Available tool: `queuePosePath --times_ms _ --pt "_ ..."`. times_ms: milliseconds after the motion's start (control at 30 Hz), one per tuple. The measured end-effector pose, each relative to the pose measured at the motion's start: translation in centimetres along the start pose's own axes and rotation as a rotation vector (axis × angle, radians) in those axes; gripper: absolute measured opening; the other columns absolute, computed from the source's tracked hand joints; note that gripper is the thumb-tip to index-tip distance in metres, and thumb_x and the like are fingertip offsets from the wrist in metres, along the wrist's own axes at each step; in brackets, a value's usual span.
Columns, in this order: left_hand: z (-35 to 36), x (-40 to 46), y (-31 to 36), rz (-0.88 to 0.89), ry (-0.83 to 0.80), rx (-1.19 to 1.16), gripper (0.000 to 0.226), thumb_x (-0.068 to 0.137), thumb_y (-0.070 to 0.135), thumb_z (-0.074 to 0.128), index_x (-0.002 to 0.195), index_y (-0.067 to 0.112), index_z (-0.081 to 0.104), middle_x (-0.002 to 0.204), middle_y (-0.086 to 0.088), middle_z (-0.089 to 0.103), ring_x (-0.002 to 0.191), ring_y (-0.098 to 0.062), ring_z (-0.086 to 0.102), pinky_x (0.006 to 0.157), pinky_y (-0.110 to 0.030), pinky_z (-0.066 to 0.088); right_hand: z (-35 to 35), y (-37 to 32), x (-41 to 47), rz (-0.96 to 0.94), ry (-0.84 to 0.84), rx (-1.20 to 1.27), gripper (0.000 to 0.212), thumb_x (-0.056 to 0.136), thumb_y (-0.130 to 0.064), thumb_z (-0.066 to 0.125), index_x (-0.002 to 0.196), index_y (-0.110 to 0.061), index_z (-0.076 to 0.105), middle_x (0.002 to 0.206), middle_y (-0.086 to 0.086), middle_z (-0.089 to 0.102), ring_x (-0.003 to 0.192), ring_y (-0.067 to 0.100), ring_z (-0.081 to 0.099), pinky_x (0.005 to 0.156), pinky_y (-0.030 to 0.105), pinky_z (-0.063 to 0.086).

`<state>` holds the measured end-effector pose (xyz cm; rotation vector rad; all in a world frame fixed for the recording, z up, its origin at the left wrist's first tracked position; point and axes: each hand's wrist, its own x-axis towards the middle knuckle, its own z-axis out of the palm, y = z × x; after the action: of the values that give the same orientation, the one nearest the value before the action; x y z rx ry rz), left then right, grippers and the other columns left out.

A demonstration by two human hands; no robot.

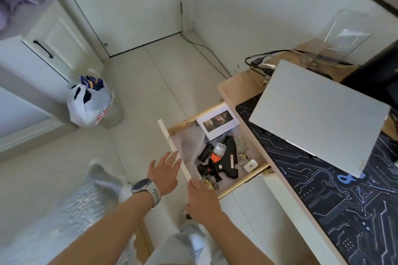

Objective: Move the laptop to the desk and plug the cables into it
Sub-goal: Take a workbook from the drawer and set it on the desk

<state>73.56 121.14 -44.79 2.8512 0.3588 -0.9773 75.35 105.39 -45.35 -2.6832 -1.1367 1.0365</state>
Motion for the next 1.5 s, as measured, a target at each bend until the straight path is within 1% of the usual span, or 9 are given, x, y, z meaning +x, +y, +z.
queuePosePath --times_ms 167,433,567,667,833,900,1033,1300,1500 --pt "0.2 0.4 0.0 0.016 -0.062 0.016 0.069 0.094 0.03 0.047 0.152 0.023 0.01 0.162 0.005 -0.006 0.148 -0.017 -0.006 0.115 -0.049 0.015 0.2 -0.3 0.2 0.012 0.001 0.007 0.05 0.087 -0.016 0.052 0.134 -0.007 0.038 0.136 0.007 0.039 0.123 0.029 0.041 0.093 0.046 0.044" --pt "0.4 0.6 0.0 0.044 -0.065 0.036 0.073 0.093 0.033 0.046 0.153 0.021 0.006 0.162 0.003 -0.009 0.148 -0.015 -0.006 0.117 -0.046 0.015 1.0 -0.5 0.4 0.059 -0.043 -0.003 0.062 0.086 -0.018 0.05 0.142 -0.01 0.025 0.147 0.005 0.026 0.135 0.03 0.029 0.104 0.048 0.034" --pt "0.4 0.5 0.0 0.032 -0.056 0.059 0.073 0.093 0.035 0.043 0.153 0.019 0.005 0.162 0.003 -0.009 0.148 -0.014 -0.005 0.116 -0.045 0.015 1.0 -0.4 0.3 0.07 -0.06 0.006 0.066 0.087 -0.02 0.052 0.145 -0.01 0.022 0.149 0.003 0.022 0.137 0.031 0.026 0.108 0.049 0.03" --pt "0.6 0.6 -0.1 0.034 -0.072 0.06 0.075 0.093 0.038 0.042 0.153 0.018 0.002 0.162 0.003 -0.01 0.148 -0.014 -0.005 0.116 -0.045 0.015 1.1 -0.5 0.5 0.103 -0.091 -0.003 0.069 0.088 -0.024 0.052 0.147 -0.012 0.017 0.152 0.003 0.016 0.14 0.032 0.021 0.109 0.053 0.025" --pt "0.6 0.9 0.2 0.057 -0.101 0.053 0.076 0.093 0.037 0.041 0.153 0.017 -0.002 0.161 0.003 -0.013 0.148 -0.014 -0.008 0.116 -0.045 0.015 1.4 -1.0 0.7 0.192 -0.074 -0.01 0.058 0.093 -0.021 0.043 0.147 -0.014 0.022 0.15 0.004 0.019 0.141 0.034 0.019 0.11 0.059 0.019" --pt "0.6 1.0 0.3 0.064 -0.107 0.055 0.077 0.093 0.037 0.041 0.153 0.018 -0.003 0.161 0.003 -0.015 0.148 -0.013 -0.009 0.116 -0.045 0.014 1.4 -0.8 0.6 0.204 -0.077 -0.027 0.058 0.094 -0.021 0.04 0.148 -0.015 0.019 0.154 0.002 0.015 0.144 0.032 0.013 0.111 0.059 0.015" --pt "0.2 1.7 1.0 0.068 -0.109 0.055 0.079 0.092 0.033 0.043 0.153 0.017 -0.005 0.161 0.003 -0.016 0.148 -0.014 -0.01 0.116 -0.045 0.015 0.9 0.2 0.5 0.221 -0.094 -0.053 0.059 0.097 -0.021 0.035 0.151 -0.016 0.012 0.159 -0.002 0.006 0.147 0.028 0.0 0.114 0.057 0.01" --pt "-2.3 4.9 4.7 0.081 -0.121 0.078 0.08 0.093 0.036 0.044 0.153 0.016 -0.004 0.161 0.001 -0.014 0.148 -0.015 -0.009 0.116 -0.045 0.016 -1.2 3.7 0.6 0.292 -0.095 -0.075 0.065 0.097 -0.022 0.037 0.152 -0.018 0.004 0.161 -0.004 -0.003 0.147 0.025 -0.004 0.113 0.058 0.008" --pt "-4.7 7.8 7.6 0.101 -0.143 0.126 0.078 0.093 0.035 0.042 0.153 0.014 -0.003 0.162 0.0 -0.01 0.148 -0.017 -0.008 0.116 -0.045 0.018 -3.2 6.9 0.8 0.342 -0.101 -0.023 0.066 0.097 -0.017 0.034 0.152 -0.016 -0.003 0.161 -0.003 -0.01 0.147 0.025 -0.011 0.114 0.056 0.006"
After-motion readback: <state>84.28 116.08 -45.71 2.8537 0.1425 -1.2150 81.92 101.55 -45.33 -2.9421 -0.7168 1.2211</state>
